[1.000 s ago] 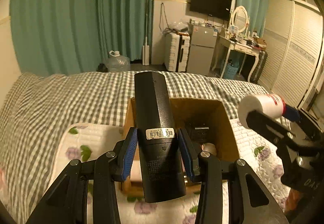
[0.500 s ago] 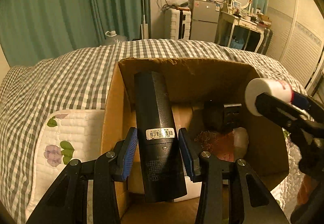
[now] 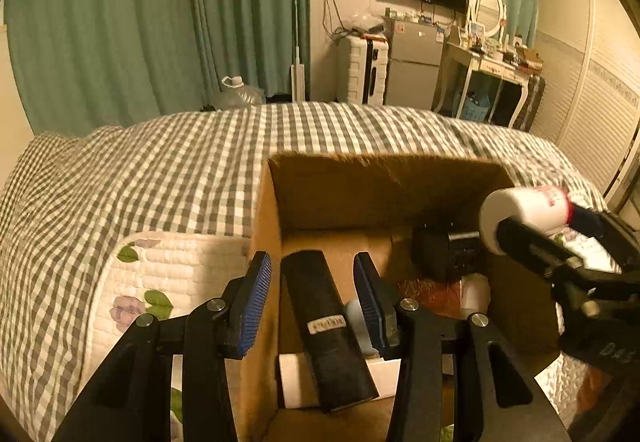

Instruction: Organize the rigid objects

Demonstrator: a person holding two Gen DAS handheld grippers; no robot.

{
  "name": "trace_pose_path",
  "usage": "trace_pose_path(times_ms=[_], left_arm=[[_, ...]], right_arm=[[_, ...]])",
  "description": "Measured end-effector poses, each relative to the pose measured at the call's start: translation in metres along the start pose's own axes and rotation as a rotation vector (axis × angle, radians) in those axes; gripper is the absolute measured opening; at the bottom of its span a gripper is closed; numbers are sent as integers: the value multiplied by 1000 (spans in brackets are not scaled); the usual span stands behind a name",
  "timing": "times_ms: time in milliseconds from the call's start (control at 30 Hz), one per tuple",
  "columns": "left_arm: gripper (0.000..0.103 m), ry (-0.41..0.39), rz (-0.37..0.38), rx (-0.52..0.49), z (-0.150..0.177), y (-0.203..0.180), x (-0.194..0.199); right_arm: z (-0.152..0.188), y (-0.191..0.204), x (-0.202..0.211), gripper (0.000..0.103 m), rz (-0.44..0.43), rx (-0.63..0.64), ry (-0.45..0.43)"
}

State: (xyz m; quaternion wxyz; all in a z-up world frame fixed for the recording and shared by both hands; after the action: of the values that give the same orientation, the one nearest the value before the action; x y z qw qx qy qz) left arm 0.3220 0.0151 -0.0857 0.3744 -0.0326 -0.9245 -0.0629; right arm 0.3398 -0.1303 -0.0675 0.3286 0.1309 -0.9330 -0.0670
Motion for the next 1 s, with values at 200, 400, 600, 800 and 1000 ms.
trace_pose_path(times_ms=[200, 400, 600, 800, 1000], left_arm=[[49, -49, -49, 41, -11, 26, 12], [49, -51, -65, 64, -12, 40, 9], [49, -45, -80, 60, -9, 38, 7], [53, -104, -90, 47, -17, 28, 39], [58, -230, -88, -11, -37, 5, 106]], right_arm=[[-9, 26, -32, 81, 1, 90, 50], [-4, 34, -63, 81, 0, 126, 113], [-8, 24, -54, 84, -2, 88, 81], [-19, 16, -10, 84, -6, 67, 22], [-36, 16, 78, 84, 13, 98, -85]])
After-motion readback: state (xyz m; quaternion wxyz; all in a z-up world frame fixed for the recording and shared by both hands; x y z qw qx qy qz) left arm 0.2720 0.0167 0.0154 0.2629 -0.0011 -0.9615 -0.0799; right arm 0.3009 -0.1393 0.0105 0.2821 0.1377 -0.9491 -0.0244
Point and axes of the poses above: each gripper's, at about its wrist camera, not at the fingertips, and x roughly against the way its jaws point, y to its left, z to its underside, the point moved 9 cm from there along -x, roughly the way its jaws point, and after that the axes turned 7 degrees about -x, right-handed, at the moved point
